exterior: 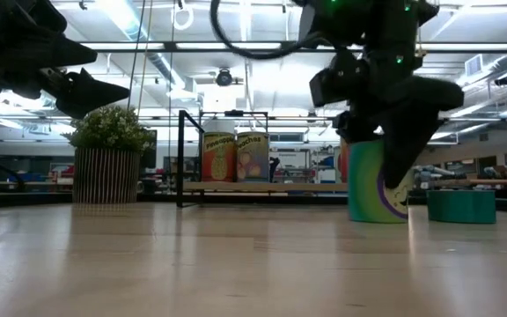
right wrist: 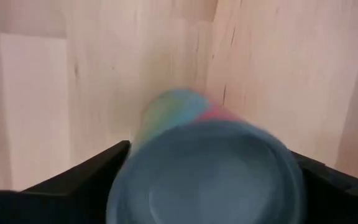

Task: Pick and place cans onto a shelf
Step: Put the canned chicken soup on the shelf

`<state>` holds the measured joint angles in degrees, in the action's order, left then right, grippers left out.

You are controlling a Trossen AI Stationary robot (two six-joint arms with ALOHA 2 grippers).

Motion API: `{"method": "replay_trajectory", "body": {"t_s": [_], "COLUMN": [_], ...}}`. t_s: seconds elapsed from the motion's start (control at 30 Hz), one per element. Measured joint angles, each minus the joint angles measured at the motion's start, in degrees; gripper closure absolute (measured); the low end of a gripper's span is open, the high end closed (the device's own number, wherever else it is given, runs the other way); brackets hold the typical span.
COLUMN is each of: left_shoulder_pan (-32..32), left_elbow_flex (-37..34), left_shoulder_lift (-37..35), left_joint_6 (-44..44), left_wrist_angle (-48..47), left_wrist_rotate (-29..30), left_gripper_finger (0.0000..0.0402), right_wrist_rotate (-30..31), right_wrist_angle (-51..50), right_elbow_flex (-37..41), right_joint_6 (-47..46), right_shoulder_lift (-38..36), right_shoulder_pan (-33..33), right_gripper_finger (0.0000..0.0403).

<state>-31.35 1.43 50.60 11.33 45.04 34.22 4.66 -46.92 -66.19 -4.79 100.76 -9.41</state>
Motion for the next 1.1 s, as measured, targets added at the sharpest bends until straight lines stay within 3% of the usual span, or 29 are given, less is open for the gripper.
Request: {"method": "replay_trajectory", "body": {"t_s": [0.3,0.77,1.1], "left_shoulder_pan": [0.01,0.01,0.02], "left_elbow_flex": [-0.02,-0.02,0.0], "left_shoulder_lift": [-0.01,-0.01,0.01], "left_joint_6": [0.02,0.09,0.07], "left_wrist_angle": [-0.23,-0.31,-1.28], "left_wrist_rotate": [-0.01,0.0,0.02], "left_gripper_finger": [0.0006,0.0006,0.0006], "right_wrist_rotate": [-1.24,3.2,2.59], "right_wrist_angle": [-0.36,-6.39,-13.54], "right_elbow_flex": [-1.67,-19.07,-32.13], "right_joint_6": [0.04,2.3,8.61], "right_shoulder_lift": [0.53,0.71,12.2], "right_shoulder_pan": [2.66,20.47,28.45], "right_gripper_finger": [0.011,0.0103,0.0104]}}
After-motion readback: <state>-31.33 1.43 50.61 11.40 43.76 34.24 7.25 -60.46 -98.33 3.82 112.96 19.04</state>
